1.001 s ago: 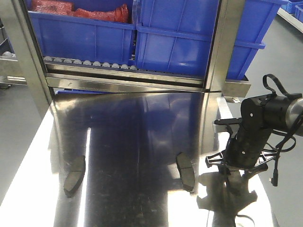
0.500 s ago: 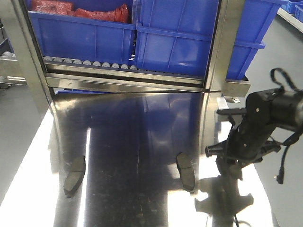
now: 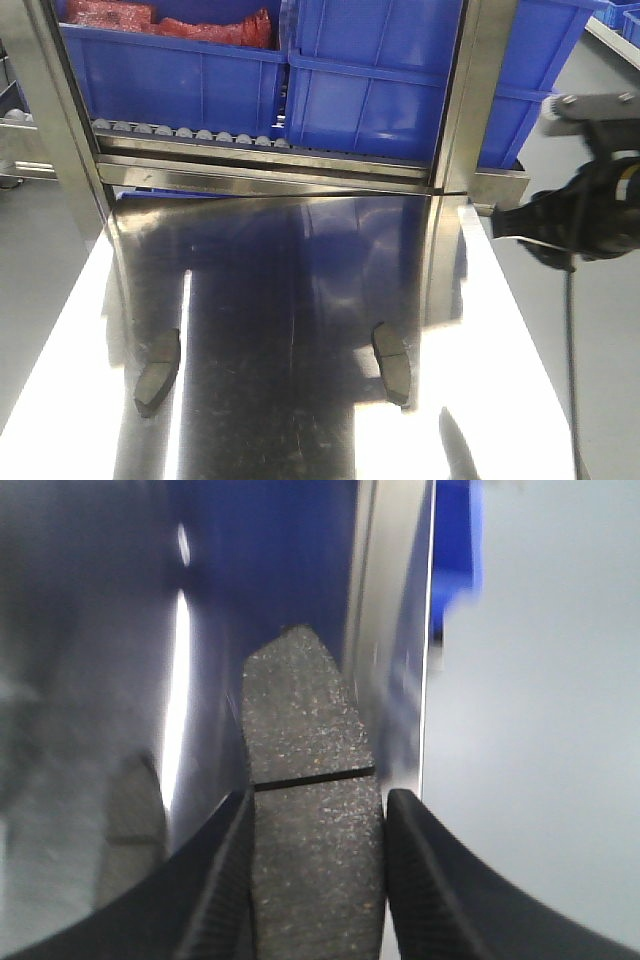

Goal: Move and align brake pads A on conveyor
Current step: 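Lift the brake pad with the right gripper, holding both pads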

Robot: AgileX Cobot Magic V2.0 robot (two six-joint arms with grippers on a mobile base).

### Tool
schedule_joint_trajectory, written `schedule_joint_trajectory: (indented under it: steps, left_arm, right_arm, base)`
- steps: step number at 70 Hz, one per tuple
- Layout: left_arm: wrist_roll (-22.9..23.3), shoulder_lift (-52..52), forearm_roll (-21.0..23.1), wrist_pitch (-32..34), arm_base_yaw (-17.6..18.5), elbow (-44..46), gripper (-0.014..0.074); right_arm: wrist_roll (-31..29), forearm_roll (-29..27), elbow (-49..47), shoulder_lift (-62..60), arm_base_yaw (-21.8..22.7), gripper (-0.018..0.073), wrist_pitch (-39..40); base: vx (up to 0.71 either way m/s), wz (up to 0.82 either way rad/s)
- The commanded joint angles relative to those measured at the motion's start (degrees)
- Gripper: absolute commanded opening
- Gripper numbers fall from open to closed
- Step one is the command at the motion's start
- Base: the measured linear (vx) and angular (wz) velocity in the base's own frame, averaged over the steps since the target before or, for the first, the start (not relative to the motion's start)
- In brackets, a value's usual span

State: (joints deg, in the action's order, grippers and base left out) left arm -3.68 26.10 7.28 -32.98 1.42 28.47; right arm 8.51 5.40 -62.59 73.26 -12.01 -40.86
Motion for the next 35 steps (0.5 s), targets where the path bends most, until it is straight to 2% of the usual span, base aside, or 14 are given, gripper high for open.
schedule_joint_trajectory:
  steps: [1, 22, 35]
  left_arm:
    - [0.02, 0.23, 0.88, 4.93, 0.41, 1.63, -0.0006]
    - [0.02, 0.23, 0.88, 4.93, 0.41, 1.63, -0.0006]
    - [0.02, 0.23, 0.88, 4.93, 0.41, 1.63, -0.0006]
  right_arm:
    - [-0.07, 1.10, 3.86, -8.98, 0.01, -0.0005, 10.16]
    - [-0.12, 1.92, 22.97, -29.98, 0.01, -0.0003, 25.82]
    - [-0.06, 1.92, 29.27, -41.41, 0.01, -0.0003, 25.02]
  base:
    - [0.00, 0.00]
    - [0.00, 0.00]
    - [0.00, 0.00]
